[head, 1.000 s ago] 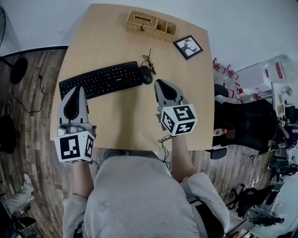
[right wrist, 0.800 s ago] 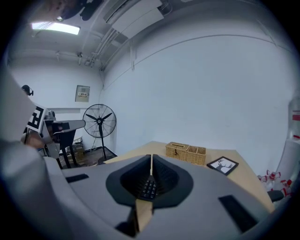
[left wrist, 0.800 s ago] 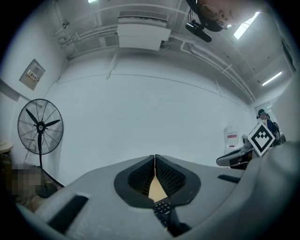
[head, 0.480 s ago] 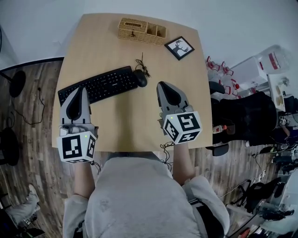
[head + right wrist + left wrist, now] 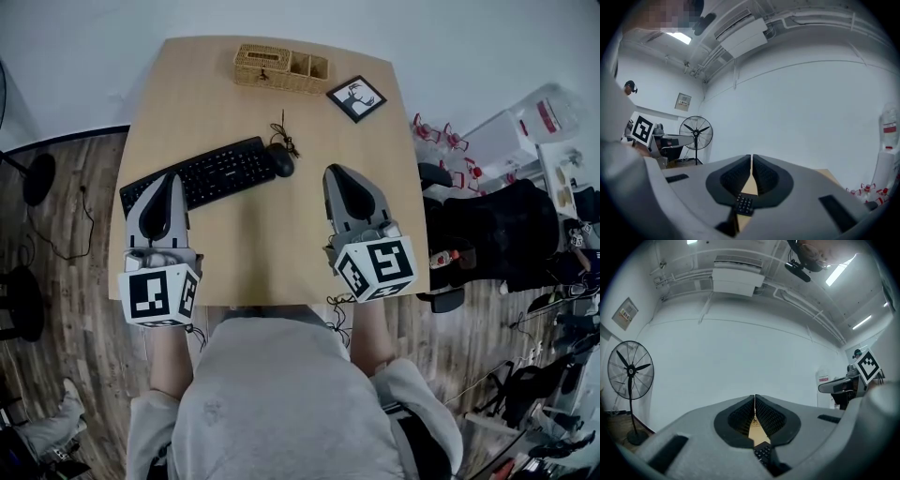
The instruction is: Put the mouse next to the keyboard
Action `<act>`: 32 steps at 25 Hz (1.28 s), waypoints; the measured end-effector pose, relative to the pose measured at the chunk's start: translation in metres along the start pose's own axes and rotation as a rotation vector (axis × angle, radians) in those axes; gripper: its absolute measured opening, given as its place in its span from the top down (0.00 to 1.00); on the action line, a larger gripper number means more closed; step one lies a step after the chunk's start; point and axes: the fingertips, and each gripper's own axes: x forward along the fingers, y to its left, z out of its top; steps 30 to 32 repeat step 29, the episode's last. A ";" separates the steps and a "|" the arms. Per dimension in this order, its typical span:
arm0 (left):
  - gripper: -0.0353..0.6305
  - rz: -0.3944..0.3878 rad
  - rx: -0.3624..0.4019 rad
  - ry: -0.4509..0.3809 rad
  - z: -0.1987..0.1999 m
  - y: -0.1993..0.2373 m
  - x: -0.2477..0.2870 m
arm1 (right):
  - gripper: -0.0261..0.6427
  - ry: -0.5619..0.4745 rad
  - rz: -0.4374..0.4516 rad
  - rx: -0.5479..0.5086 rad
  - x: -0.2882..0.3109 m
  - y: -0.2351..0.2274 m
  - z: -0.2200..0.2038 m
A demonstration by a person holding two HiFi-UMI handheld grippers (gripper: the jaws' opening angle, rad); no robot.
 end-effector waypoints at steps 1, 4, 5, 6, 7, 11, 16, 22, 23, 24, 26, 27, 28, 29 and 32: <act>0.93 -0.002 0.001 -0.002 0.001 -0.001 0.000 | 0.94 -0.012 0.003 -0.001 -0.002 0.001 0.002; 0.93 -0.008 0.001 -0.006 0.003 -0.005 0.000 | 0.94 -0.037 0.002 -0.001 -0.007 0.003 0.008; 0.93 -0.011 0.001 -0.008 0.004 -0.006 0.000 | 0.94 -0.045 0.000 0.001 -0.009 0.003 0.010; 0.93 -0.013 0.002 -0.010 0.005 -0.007 0.000 | 0.94 -0.053 0.000 0.004 -0.010 0.002 0.012; 0.93 -0.015 0.003 -0.012 0.006 -0.009 0.000 | 0.94 -0.061 0.000 0.004 -0.012 0.002 0.015; 0.93 -0.020 0.003 -0.015 0.008 -0.012 0.000 | 0.94 -0.078 -0.004 -0.004 -0.016 0.002 0.021; 0.93 -0.017 0.002 -0.006 0.006 -0.016 -0.002 | 0.94 -0.080 0.012 0.008 -0.018 0.002 0.022; 0.93 -0.016 0.003 0.000 0.004 -0.019 -0.003 | 0.94 -0.085 0.029 0.017 -0.018 0.003 0.023; 0.93 -0.015 0.003 0.001 0.004 -0.019 -0.003 | 0.94 -0.084 0.029 0.016 -0.018 0.003 0.023; 0.93 -0.015 0.002 0.003 0.004 -0.020 -0.003 | 0.94 -0.084 0.029 0.017 -0.019 0.002 0.023; 0.93 -0.015 0.002 0.004 0.003 -0.022 -0.003 | 0.94 -0.086 0.030 0.022 -0.020 0.001 0.022; 0.93 -0.016 0.001 0.004 0.003 -0.023 -0.003 | 0.94 -0.087 0.031 0.025 -0.020 0.001 0.022; 0.93 -0.017 0.001 0.003 0.004 -0.024 -0.002 | 0.94 -0.087 0.032 0.028 -0.021 0.000 0.022; 0.93 -0.019 0.001 0.003 0.004 -0.025 -0.002 | 0.94 -0.088 0.032 0.031 -0.021 -0.001 0.022; 0.93 -0.019 0.001 0.003 0.004 -0.025 -0.002 | 0.94 -0.088 0.032 0.031 -0.021 -0.001 0.022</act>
